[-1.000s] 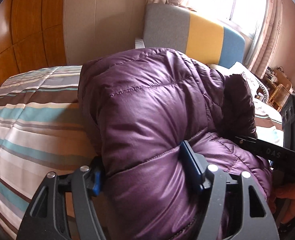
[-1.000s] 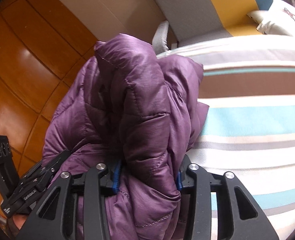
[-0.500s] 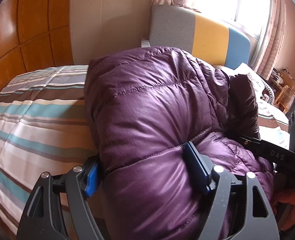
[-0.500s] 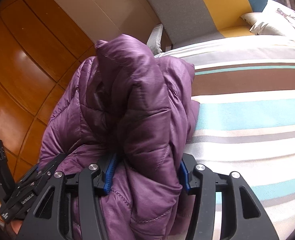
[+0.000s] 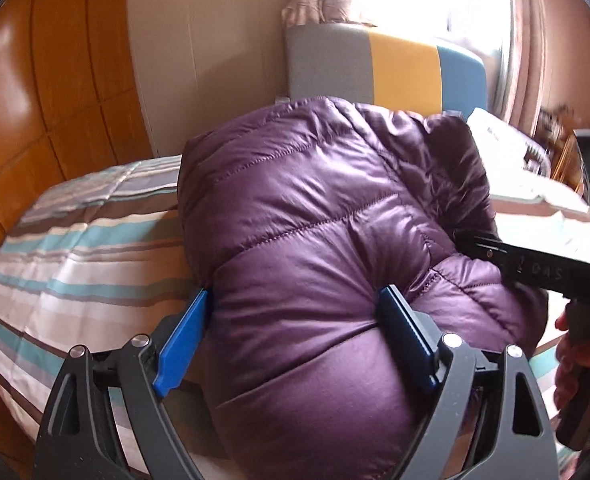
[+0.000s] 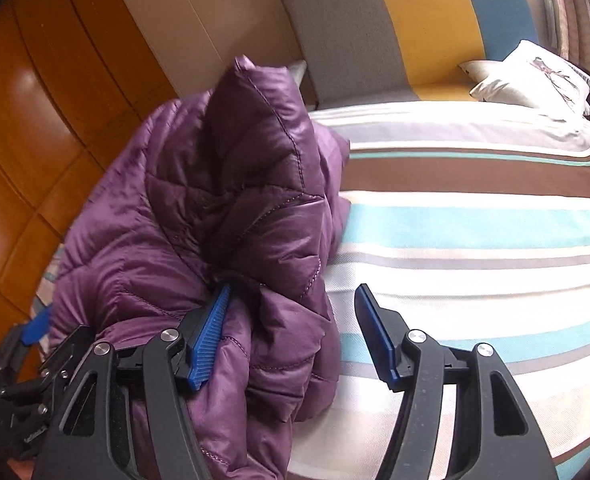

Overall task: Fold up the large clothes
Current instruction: 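Lower the bundle onto the bed and open both tools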

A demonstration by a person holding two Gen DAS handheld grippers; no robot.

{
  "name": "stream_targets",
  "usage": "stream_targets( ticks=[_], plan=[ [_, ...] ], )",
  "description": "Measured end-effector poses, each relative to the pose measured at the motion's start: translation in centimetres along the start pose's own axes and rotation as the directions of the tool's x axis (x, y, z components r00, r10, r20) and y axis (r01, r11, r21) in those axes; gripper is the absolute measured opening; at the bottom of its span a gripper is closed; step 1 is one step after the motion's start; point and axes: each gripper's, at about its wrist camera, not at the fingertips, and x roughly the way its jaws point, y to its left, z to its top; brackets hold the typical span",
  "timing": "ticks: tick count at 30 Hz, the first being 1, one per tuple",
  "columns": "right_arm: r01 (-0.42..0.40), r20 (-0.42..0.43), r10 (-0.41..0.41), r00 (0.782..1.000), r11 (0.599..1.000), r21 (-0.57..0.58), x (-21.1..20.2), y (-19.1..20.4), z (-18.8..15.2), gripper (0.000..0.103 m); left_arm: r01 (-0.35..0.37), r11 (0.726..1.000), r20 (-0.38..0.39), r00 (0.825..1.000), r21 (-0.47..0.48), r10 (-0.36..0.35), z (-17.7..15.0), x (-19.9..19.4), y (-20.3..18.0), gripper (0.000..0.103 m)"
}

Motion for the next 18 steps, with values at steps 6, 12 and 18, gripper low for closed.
stream_targets(
  ticks=[6, 12, 18],
  plan=[
    [0.026, -0.01, -0.026, 1.0, 1.0, 0.017, 0.4, -0.2, -0.1, 0.071, -0.004, 1.0, -0.024, 1.0, 0.016, 0.005, 0.5, 0.2, 0.0, 0.085],
    [0.036, 0.116, -0.029, 0.993, 0.998, -0.058, -3.4, 1.5, 1.7, 0.071, 0.026, 0.998, 0.0, 1.0, -0.06, -0.026, 1.5, -1.8, 1.4, 0.091],
    [-0.012, 0.181, 0.035, 0.983, 0.991, -0.13, -4.0, 3.3, 5.5, 0.033, -0.011, 0.993, 0.021, 1.0, -0.117, 0.014, 3.5, -1.6, 2.3, 0.091]
  ],
)
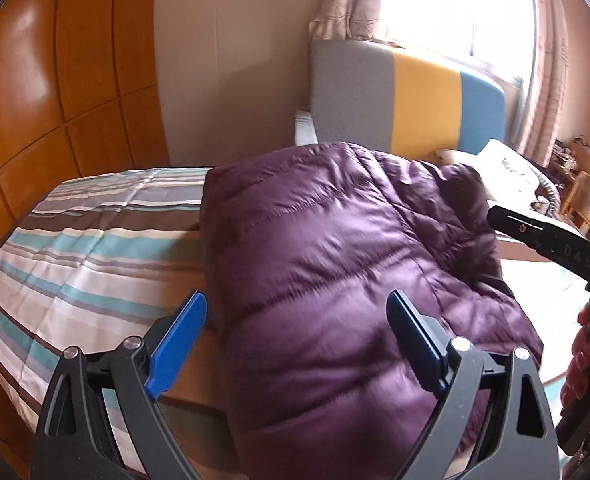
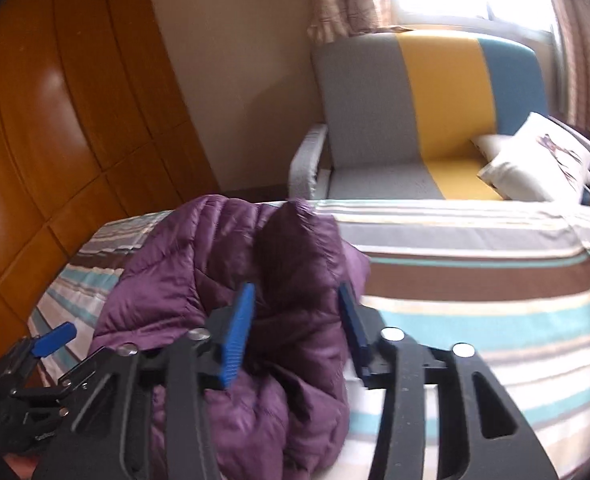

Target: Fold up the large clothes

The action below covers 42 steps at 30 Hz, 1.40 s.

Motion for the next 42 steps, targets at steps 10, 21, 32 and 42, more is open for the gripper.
stream_targets(
  ticks=[10, 21, 32, 42],
  plan=[
    [0.061, -0.19, -0.052, 0.98, 0.997, 0.043, 7.0, -0.9, -1.2, 0.008, 0.024, 1.0, -0.089, 0.996, 0.002, -0.023, -0.3, 4.9, -0.5, 0.092],
    [0.079, -0.146, -0.072, 0.987, 0.996, 0.044, 5.1, -0.4, -1.5, 0.005, 0.036, 0.999, -0.1, 0.994, -0.021, -0.038, -0.3, 4.3, 0.4, 0.093],
    [-0.01, -0.09, 0.014, 0.996, 0.999, 0.044, -5.2, 1.8, -4.9, 0.05, -0.1, 0.995, -0.066, 0.993, 0.001, 0.1, -2.7, -3.3, 0.8, 0.101],
    [0.012, -0.032, -0.014, 0.999, 0.997, -0.076, -12.1, 6.2, -9.7, 0.089, -0.159, 0.987, 0.004, 0.987, -0.017, 0.159, -6.1, -10.8, 1.9, 0.101]
  ],
)
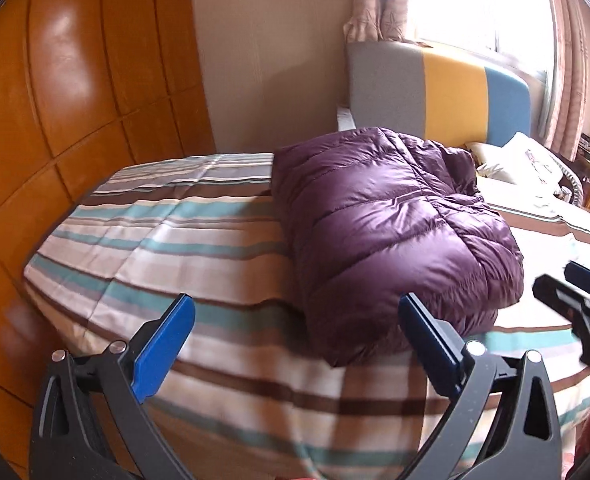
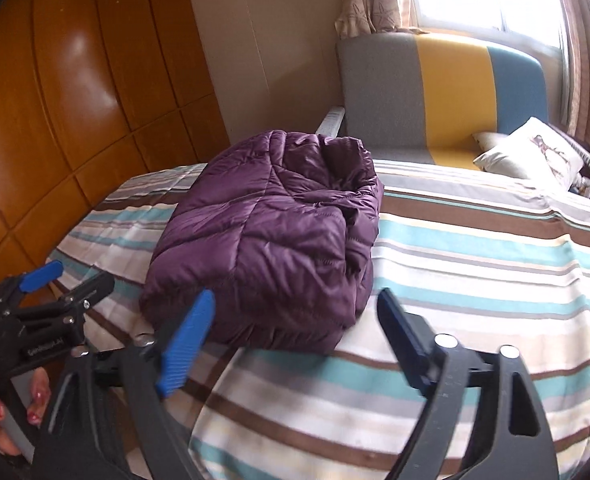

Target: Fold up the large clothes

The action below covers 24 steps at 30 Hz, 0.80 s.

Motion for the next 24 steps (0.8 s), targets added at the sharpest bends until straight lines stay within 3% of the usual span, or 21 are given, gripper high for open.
stream_targets(
  ticks=[6, 14, 24],
  plan=[
    [0.038, 0.014, -0.038, 0.999, 0.999, 0.002, -2.6, 1.7, -2.4, 0.099, 0.003, 1.0, 0.027, 1.0, -0.023, -0.003, -2.0, -2.9, 1.2, 0.101],
    [0.102, 0.016, -0.102, 0.995, 0.995, 0.018, -3.1, 1.5, -3.0, 0.1, 0.015, 0.999, 0.028, 1.0, -0.042, -0.014, -3.0, -4.4, 1.3, 0.101],
    [0.113, 0.043, -0.113, 0.993, 0.994, 0.002, -3.8, 1.6, -3.0, 0.1, 0.033, 0.999, 0.028, 0.999, -0.031, -0.032, -3.5, -5.0, 0.8, 0.101]
  ],
)
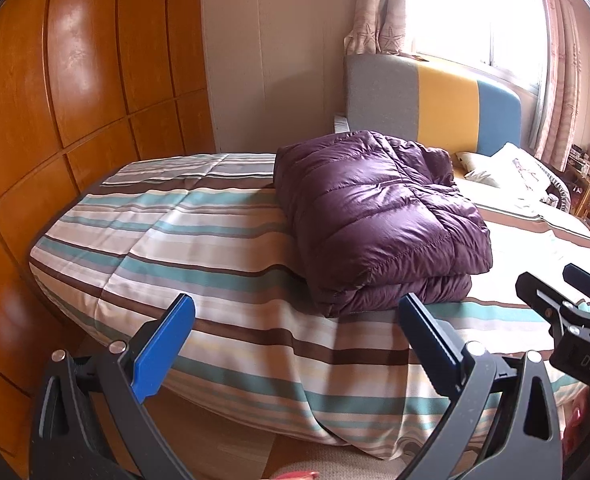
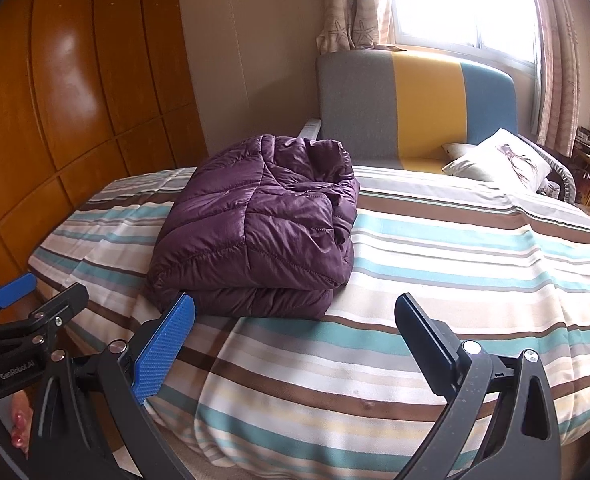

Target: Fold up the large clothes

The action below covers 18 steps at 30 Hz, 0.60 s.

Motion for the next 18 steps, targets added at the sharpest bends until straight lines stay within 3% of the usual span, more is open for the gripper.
stream_targets(
  ticks=[18],
  plan=[
    [-0.005, 0.0, 0.005, 1.0, 1.0, 0.0, 0.17, 0.0, -0.02, 0.1, -0.017, 1.0, -0.02, 1.0, -0.019, 0.016, -0.06, 0.64, 0.54, 0.101]
  ],
)
